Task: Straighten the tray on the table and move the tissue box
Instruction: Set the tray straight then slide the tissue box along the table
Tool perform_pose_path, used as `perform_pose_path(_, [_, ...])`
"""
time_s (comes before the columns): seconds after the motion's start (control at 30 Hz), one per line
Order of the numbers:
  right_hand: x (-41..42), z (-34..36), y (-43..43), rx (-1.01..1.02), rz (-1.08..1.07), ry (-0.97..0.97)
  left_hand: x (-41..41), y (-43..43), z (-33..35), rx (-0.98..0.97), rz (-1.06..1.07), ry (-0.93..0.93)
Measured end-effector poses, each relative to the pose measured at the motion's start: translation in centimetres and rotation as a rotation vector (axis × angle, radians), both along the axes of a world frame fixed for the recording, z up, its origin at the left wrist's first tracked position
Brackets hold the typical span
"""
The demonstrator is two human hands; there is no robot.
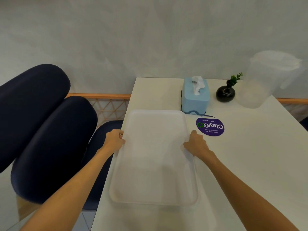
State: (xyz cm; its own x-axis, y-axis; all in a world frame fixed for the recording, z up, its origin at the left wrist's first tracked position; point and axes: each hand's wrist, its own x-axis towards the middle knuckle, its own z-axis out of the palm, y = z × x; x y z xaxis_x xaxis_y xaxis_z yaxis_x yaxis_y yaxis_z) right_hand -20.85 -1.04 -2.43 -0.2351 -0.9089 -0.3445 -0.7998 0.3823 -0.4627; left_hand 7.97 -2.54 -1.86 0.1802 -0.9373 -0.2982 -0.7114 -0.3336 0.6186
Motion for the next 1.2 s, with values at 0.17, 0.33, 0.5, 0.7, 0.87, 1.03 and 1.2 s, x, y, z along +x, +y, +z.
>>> perform_pose_path(0.17, [-1.6,1.3,-1.0,0.046,0.072,0.065,-0.1,-1.4,1.1,-0.039,-0.004,-0.031])
perform_pose_path(0.33, [-3.9,4.1,-3.9,-0.129,-0.012,-0.010,-2.7,-4.8,4.0,-0.131,-0.069,0.037])
perform_pose_path(0.5, [-6.3,5.3,-7.3,-0.322,-0.196,-0.177,-8.4,-9.2,6.4,-0.190,-0.157,0.143])
perform_pose_path(0.7, [-8.3,5.3,-11.7,-0.295,-0.403,-0.396,-16.5,-14.3,7.0,-0.141,-0.289,0.231])
perform_pose_path(0.87, [-8.8,4.2,-15.2,-0.197,-0.409,-0.527,-21.1,-18.9,6.5,-0.104,-0.306,0.268])
perform_pose_path(1.03, [-10.1,3.9,-18.7,-0.135,-0.372,-0.683,-22.2,-22.6,5.3,-0.088,-0.256,0.320])
perform_pose_path(1.2, [-11.5,5.0,-22.0,-0.014,-0.221,-0.724,-20.7,-26.4,4.6,-0.151,-0.142,0.380])
